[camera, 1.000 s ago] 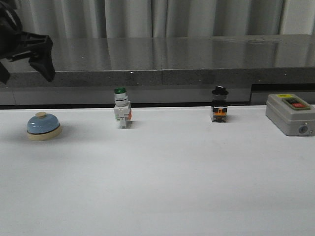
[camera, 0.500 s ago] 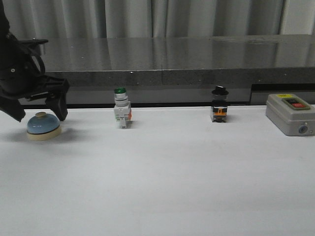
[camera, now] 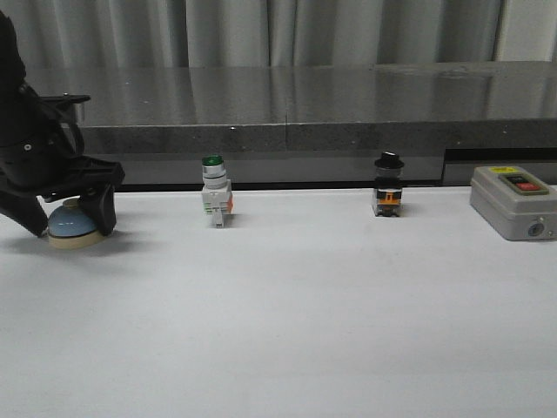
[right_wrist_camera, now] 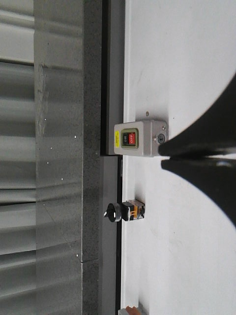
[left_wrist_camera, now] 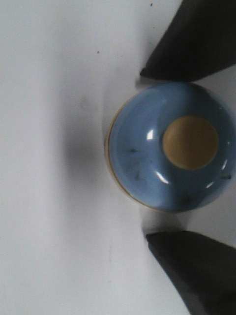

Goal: Place and press bell with both arms

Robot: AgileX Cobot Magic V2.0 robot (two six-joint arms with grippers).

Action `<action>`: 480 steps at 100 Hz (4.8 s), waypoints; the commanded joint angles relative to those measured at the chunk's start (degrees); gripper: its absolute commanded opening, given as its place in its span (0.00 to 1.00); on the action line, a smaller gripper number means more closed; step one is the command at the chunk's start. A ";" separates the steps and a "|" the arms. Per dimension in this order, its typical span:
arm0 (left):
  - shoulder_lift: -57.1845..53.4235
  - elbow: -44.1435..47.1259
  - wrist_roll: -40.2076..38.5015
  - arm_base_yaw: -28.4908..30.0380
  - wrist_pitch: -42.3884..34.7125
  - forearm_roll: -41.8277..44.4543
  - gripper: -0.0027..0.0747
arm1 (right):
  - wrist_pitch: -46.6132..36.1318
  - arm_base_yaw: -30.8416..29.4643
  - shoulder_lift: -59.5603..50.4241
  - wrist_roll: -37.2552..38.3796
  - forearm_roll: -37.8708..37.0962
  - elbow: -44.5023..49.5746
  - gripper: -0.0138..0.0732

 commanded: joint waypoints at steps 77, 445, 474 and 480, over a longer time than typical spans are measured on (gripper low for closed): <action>-20.10 -1.83 1.48 -4.50 6.09 1.48 0.21 | -5.10 -0.35 -1.02 -0.09 -0.01 -0.83 0.09; -87.20 47.18 0.91 -0.92 -18.32 -3.83 0.67 | -5.10 -0.35 -1.02 -0.09 -0.01 -0.83 0.09; -89.43 47.33 0.91 -0.92 -18.19 -3.83 0.00 | -5.10 -0.35 -1.02 -0.09 -0.01 -0.83 0.09; -89.43 47.33 0.91 -0.92 -18.11 -3.73 0.01 | -5.10 -0.35 -1.02 -0.09 -0.01 -0.83 0.09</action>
